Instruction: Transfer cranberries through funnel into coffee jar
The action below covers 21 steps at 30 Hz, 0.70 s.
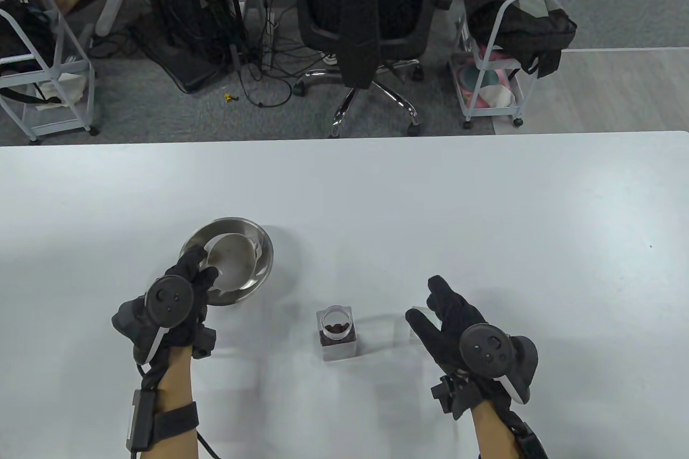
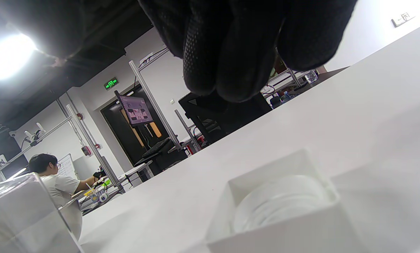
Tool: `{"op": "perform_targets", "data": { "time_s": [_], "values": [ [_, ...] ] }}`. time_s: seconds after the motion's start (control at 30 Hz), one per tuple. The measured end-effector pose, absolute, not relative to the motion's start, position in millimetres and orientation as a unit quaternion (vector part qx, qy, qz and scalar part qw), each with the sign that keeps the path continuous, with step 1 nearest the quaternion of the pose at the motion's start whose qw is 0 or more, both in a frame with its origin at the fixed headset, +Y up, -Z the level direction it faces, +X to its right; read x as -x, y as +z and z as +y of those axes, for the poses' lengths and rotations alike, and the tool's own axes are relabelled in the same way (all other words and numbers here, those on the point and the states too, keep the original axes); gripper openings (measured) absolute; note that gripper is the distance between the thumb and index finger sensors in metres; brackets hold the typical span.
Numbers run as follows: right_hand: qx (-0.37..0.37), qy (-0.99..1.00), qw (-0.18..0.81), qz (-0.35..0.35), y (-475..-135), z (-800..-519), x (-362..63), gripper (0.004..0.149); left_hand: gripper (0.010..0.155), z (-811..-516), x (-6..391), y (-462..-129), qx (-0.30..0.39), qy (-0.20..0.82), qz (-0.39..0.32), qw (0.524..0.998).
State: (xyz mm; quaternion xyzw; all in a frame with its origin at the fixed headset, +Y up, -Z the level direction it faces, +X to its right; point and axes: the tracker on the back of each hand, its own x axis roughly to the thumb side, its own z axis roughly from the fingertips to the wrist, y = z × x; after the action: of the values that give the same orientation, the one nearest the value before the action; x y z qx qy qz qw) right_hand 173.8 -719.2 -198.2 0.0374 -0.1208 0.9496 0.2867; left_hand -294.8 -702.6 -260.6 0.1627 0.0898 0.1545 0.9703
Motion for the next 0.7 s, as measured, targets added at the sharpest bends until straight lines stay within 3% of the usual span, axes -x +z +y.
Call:
{"op": "perform_targets", "data": {
  "time_s": [0.33, 0.7],
  "values": [
    [-0.037, 0.949, 0.287, -0.122, -198.3, -719.1, -174.3, 0.077, 0.058, -710.7, 295.6, -265.9, -0.101, 0.162, 0.082, 0.978],
    [-0.037, 0.949, 0.288, -0.122, -198.1, -719.4, -174.4, 0.077, 0.061, -711.9, 300.8, -265.7, -0.086, 0.169, 0.091, 0.978]
  ]
}}
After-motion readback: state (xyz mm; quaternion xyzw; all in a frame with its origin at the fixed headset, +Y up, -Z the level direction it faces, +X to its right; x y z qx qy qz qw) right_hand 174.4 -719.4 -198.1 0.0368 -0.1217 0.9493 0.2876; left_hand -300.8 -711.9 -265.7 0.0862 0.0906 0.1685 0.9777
